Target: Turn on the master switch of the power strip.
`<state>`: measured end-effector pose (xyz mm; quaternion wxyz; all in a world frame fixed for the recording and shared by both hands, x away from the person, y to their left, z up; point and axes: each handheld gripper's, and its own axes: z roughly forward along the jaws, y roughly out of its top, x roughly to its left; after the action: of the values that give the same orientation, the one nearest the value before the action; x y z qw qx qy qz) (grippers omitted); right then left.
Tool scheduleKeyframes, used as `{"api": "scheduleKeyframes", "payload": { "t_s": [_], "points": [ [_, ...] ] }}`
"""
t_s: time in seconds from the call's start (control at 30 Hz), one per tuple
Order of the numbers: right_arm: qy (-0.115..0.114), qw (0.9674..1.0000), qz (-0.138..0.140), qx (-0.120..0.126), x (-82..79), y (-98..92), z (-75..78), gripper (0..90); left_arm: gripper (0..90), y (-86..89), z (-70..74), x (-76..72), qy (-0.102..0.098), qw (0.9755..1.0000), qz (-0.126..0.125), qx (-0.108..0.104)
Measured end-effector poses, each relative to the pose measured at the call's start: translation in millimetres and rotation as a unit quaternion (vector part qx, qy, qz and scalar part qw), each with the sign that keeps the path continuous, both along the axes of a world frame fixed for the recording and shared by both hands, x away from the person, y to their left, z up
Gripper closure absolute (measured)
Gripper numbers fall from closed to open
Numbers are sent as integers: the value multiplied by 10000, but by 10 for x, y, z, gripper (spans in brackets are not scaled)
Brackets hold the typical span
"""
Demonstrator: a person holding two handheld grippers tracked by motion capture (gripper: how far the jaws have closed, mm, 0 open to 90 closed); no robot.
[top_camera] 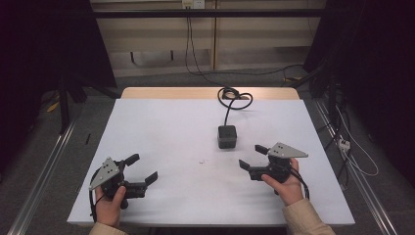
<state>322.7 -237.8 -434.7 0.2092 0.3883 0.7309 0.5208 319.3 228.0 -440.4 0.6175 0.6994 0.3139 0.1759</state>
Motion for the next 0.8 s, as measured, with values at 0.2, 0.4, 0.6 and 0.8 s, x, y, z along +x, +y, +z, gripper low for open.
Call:
{"api": "scheduleKeyframes", "payload": {
  "t_s": [0.2,0.4,0.6,0.8],
  "points": [
    [-46,10000,-8,-15,-48,-55,-5,154,30,-3,1,0,-4,10000,-20,11],
    [-29,10000,-18,-43,-93,-112,-19,156,30,0,-2,1,1,10000,-11,12],
    [-32,10000,15,-86,-161,-153,-26,157,30,-3,-5,2,16,10000,-10,17],
    [-14,9999,-20,-131,-208,-221,-47,157,30,-6,-6,2,10,10000,-14,26]
  ]
}}
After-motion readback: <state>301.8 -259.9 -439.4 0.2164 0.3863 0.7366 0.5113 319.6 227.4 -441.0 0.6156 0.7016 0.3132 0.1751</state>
